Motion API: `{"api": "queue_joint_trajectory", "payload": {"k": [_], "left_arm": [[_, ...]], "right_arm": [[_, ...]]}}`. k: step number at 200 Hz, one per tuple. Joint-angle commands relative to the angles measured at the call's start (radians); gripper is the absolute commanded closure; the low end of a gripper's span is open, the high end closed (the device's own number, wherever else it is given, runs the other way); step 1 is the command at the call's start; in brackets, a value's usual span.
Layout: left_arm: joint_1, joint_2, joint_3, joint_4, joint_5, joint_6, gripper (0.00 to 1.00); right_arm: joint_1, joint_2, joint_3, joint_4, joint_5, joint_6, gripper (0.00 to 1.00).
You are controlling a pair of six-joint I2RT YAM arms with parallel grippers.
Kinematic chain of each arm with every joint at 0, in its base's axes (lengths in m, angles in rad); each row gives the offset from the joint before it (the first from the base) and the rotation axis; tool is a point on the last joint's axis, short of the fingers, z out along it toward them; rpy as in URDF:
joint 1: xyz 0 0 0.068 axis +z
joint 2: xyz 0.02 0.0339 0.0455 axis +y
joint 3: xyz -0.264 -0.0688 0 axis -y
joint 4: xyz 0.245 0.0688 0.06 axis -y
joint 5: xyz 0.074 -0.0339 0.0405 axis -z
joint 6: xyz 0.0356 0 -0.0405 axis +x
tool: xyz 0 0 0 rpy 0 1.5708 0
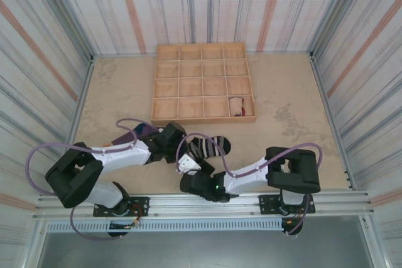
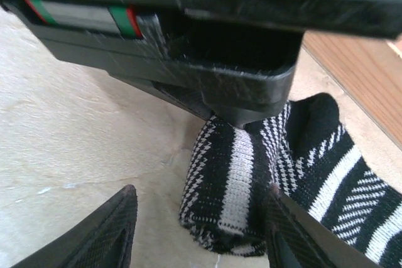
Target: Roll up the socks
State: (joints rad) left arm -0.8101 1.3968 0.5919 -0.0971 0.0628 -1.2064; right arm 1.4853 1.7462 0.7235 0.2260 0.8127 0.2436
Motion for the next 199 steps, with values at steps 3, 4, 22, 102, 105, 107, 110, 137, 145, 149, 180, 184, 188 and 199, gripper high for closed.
{"api": "queue_joint_trajectory", "payload": {"k": [3, 4, 22, 102, 105, 107, 110, 137, 145, 149, 180, 184, 188, 199], "left_arm": [[-0.011, -0.016, -0.048, -0.057, 0.02, -0.023, 1.0], [-0.012, -0.017, -0.048, -0.057, 0.021, -0.023, 1.0], [-0.011, -0.023, -0.048, -0.058, 0.026, -0.015, 1.0], [0.009, -0.098, -0.078, -0.032, 0.028, 0.027, 0.52], [0.009, -0.106, -0.08, -0.031, 0.025, 0.029, 0.49], [0.009, -0.109, -0.082, -0.031, 0.022, 0.03, 0.47], [0.009, -0.118, -0.085, -0.03, 0.018, 0.029, 0.45], [0.017, -0.195, -0.113, -0.023, -0.009, 0.037, 0.29], [0.021, -0.218, -0.123, -0.02, -0.016, 0.038, 0.24], [0.022, -0.23, -0.13, -0.015, -0.02, 0.038, 0.23], [0.032, -0.305, -0.18, 0.013, -0.035, 0.039, 0.16], [0.032, -0.311, -0.183, 0.013, -0.036, 0.039, 0.16], [0.033, -0.313, -0.185, 0.011, -0.037, 0.04, 0.16], [0.034, -0.319, -0.187, 0.011, -0.035, 0.042, 0.16]], "right_arm": [[-0.026, 0.055, 0.022, 0.036, 0.024, 0.004, 0.51], [-0.026, 0.056, 0.022, 0.036, 0.024, 0.006, 0.51], [-0.038, 0.077, 0.022, 0.036, 0.011, 0.043, 0.64], [-0.1, 0.028, -0.088, 0.051, -0.122, 0.242, 1.0], [-0.104, 0.024, -0.095, 0.057, -0.133, 0.248, 1.0], [-0.108, 0.023, -0.099, 0.059, -0.145, 0.252, 1.0], [-0.112, 0.021, -0.106, 0.067, -0.158, 0.256, 1.0], [-0.159, -0.004, -0.17, 0.142, -0.286, 0.297, 1.0], [-0.176, -0.014, -0.19, 0.169, -0.32, 0.31, 1.0], [-0.185, -0.019, -0.197, 0.183, -0.339, 0.316, 1.0], [-0.272, -0.042, -0.278, 0.313, -0.527, 0.365, 1.0], [-0.287, -0.043, -0.289, 0.339, -0.562, 0.376, 1.0], [-0.303, -0.044, -0.302, 0.367, -0.597, 0.389, 1.0], [-0.344, -0.047, -0.344, 0.451, -0.67, 0.428, 1.0]]}}
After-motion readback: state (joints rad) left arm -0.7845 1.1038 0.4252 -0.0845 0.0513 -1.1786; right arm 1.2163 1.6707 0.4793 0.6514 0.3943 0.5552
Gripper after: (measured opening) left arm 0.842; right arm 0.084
